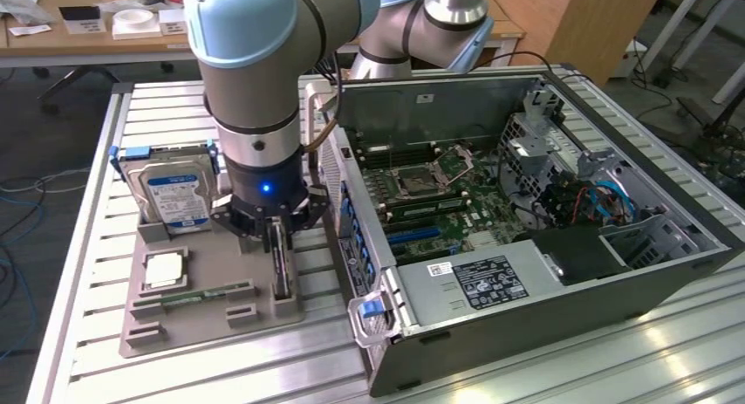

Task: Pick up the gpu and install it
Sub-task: 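Pick up the gpu and move the gpu toward the slot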

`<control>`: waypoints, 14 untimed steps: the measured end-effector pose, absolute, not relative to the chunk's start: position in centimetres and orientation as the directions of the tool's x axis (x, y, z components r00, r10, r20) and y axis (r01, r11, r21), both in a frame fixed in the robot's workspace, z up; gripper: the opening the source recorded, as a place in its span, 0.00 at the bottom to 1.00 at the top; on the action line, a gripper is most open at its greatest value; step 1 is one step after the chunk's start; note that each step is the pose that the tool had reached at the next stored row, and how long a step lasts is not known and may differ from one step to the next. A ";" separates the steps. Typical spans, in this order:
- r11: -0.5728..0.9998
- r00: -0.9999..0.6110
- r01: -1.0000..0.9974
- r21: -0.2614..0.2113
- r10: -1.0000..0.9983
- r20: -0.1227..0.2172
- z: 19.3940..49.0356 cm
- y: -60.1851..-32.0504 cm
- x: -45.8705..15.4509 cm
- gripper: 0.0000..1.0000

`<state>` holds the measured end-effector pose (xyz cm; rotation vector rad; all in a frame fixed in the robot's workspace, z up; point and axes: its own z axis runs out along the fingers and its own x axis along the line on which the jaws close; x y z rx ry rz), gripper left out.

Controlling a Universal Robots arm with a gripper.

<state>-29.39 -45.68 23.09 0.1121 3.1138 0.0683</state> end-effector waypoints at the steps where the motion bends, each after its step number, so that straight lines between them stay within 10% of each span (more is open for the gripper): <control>1: 0.996 -0.997 0.071 0.045 0.072 -0.023 23.1 -45.7 -29.4 0.36; 14: 0.996 -0.997 0.071 0.045 0.072 -0.023 23.0 -45.9 -29.5 0.36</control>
